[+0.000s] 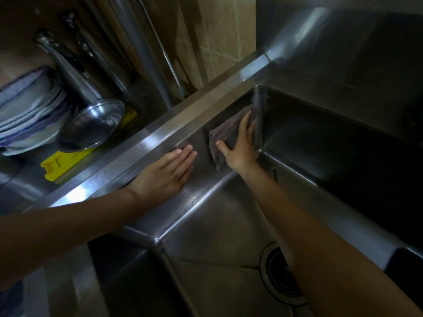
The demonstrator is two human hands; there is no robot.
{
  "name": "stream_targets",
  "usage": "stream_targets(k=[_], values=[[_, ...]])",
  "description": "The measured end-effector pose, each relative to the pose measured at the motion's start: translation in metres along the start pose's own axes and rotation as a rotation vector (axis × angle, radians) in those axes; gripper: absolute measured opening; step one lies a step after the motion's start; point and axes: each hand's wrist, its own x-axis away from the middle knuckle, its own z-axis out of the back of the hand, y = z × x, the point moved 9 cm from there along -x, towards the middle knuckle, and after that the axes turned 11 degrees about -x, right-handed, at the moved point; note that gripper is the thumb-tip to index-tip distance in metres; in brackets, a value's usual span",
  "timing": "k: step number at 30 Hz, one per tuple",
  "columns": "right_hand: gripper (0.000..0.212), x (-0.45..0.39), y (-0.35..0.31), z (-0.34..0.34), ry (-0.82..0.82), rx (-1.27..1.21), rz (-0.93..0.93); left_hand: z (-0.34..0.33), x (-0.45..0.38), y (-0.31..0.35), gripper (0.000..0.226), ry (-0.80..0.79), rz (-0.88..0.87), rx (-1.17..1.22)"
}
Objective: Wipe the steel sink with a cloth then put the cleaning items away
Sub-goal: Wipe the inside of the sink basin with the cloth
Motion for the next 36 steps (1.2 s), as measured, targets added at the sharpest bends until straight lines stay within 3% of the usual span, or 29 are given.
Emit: stream_targets(k=[5,9,12,15,19,24,27,29,32,36], values=[[0.105,0.003,0.040,-0.021,-0.058,-0.038,-0.191,0.007,-0.005,-0.001,0.050,0.048,-0.059,-0.024],[0.102,0.009,0.052,-0.025,-0.066,-0.013,-0.241,0.000,-0.003,0.005,0.045,0.001,-0.120,0.057],[0.106,0.015,0.044,-0.027,-0.044,-0.017,-0.156,0.011,-0.007,0.003,0.048,0.056,-0.122,-0.047],[0.110,0.026,0.028,-0.031,-0.046,0.033,0.004,-0.007,-0.003,0.015,0.062,-0.199,-0.272,-0.013],[0.109,0.032,0.006,-0.027,-0.059,0.079,0.148,-0.001,0.000,-0.003,0.055,-0.048,-0.091,0.008],[0.106,0.039,-0.005,-0.031,-0.074,0.196,0.248,0.000,0.010,-0.002,0.048,0.052,-0.111,0.115],[0.106,0.043,-0.001,-0.033,-0.091,0.272,0.274,0.004,0.021,-0.010,0.041,0.107,-0.021,0.187],[0.105,0.044,0.000,-0.033,-0.097,0.299,0.269,0.006,0.031,-0.018,0.044,0.149,0.037,0.274],[0.103,0.049,-0.005,-0.035,-0.101,0.288,0.271,0.003,0.041,-0.025,0.091,0.112,0.032,0.417],[0.105,0.061,-0.014,-0.045,-0.122,0.296,0.335,0.007,0.048,-0.032,0.087,0.081,0.010,0.501]])
